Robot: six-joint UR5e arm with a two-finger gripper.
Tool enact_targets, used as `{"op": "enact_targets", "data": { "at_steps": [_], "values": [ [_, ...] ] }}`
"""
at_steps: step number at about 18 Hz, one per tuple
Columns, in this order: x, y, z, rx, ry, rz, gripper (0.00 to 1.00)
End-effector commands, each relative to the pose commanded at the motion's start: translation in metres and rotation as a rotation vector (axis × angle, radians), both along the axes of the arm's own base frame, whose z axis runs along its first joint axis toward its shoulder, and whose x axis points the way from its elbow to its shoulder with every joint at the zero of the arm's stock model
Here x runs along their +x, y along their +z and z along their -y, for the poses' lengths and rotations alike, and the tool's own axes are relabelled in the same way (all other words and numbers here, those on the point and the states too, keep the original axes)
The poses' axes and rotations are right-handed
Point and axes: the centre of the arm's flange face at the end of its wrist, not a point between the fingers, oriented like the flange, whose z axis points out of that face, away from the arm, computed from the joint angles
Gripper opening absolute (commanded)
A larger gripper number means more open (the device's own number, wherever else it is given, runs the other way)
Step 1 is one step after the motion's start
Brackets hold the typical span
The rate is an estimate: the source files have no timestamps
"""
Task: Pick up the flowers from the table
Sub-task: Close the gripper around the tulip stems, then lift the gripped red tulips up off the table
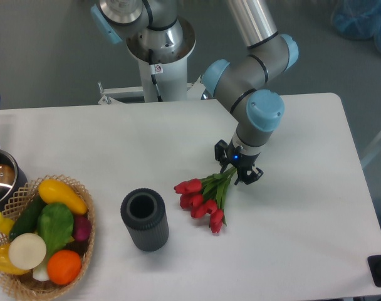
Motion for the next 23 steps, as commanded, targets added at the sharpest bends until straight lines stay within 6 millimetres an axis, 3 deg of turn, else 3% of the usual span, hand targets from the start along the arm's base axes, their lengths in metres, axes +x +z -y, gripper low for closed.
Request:
{"op": "enact_targets", "data": {
  "at_steps": [6, 11, 23],
  "values": [
    [0.000, 0.000, 0.001, 0.000, -0.006, 0.001, 0.37],
    [-0.002, 0.003, 0.001, 0.004, -0.005, -0.006, 0.21],
    [-0.039, 0.040, -0.003, 0.054, 0.018, -0.082, 0.21]
  ]
}}
